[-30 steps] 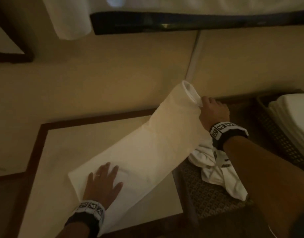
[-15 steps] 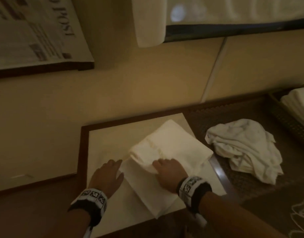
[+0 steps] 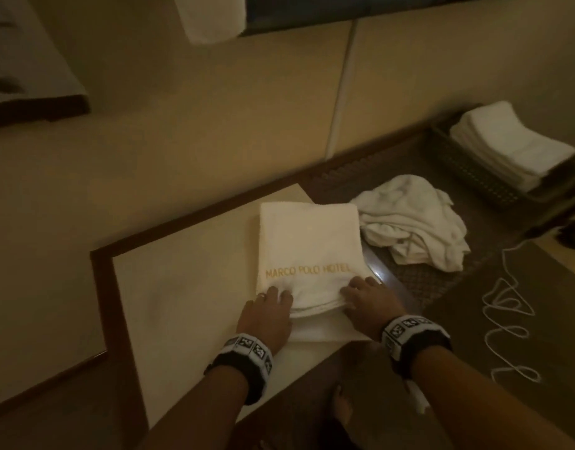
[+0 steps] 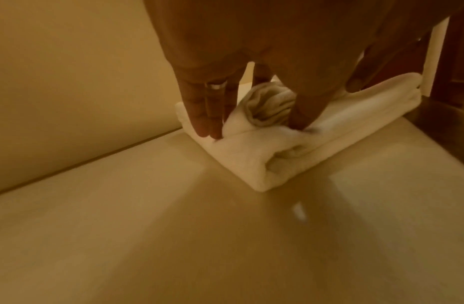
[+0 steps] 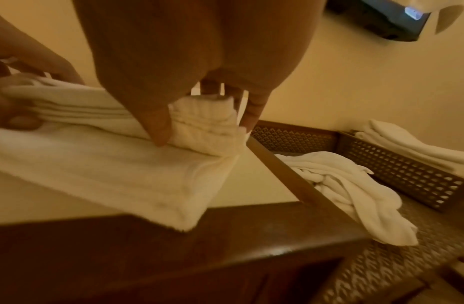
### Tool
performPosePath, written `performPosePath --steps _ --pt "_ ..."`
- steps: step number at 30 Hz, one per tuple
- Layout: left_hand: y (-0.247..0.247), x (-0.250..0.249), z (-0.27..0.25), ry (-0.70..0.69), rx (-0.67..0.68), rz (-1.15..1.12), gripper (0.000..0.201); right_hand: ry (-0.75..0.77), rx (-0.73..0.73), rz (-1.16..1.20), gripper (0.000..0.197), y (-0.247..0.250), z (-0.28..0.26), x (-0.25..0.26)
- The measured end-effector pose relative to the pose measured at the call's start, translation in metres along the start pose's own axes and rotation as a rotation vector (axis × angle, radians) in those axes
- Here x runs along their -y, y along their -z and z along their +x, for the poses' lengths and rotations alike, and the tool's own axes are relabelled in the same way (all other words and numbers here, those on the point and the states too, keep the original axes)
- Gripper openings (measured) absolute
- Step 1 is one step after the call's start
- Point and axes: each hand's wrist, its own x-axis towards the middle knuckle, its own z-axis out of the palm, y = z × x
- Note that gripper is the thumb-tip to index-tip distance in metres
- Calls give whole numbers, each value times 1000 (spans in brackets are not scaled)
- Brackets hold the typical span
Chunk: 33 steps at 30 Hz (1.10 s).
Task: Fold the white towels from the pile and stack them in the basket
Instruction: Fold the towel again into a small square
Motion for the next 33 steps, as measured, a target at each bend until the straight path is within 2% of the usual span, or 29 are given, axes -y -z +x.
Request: performPosePath --steps 2,4,7,9,11,13,15,18,22,28,30,33 --pt "-2 -6 9 -30 7 0 47 -4 15 15 30 -8 -8 -13" --pt "2 1 14 -104 -53 35 44 -24 -7 4 24 -11 -15 -18" --pt "19 24 13 -254 -270 54 39 37 -156 24 39 -9 -22 -19" --pt "26 37 5 -313 -394 30 33 81 -286 -2 38 -7 -29 -17" --pt "20 40 -11 -337 -441 30 35 110 -357 -9 35 -10 -39 -12" --pt "1 33 -31 -388 -427 46 35 139 -339 -23 34 -24 -53 -8" --pt "-19 21 -49 -410 -341 45 35 165 -274 -57 34 -41 -66 -5" --pt "-28 10 -53 -339 -245 19 40 127 -211 -48 46 -52 -71 -4" --pt "-18 15 -38 -295 -250 12 38 105 -275 -38 45 -42 -68 -2" --pt "-12 43 -37 -365 -266 136 47 76 -314 -14 43 -42 -61 2" --pt "-11 44 -37 -368 -243 192 46 62 -237 -19 41 -49 -60 5" --pt "-8 31 -42 -381 -130 187 47 15 -102 39 37 -58 -68 4"
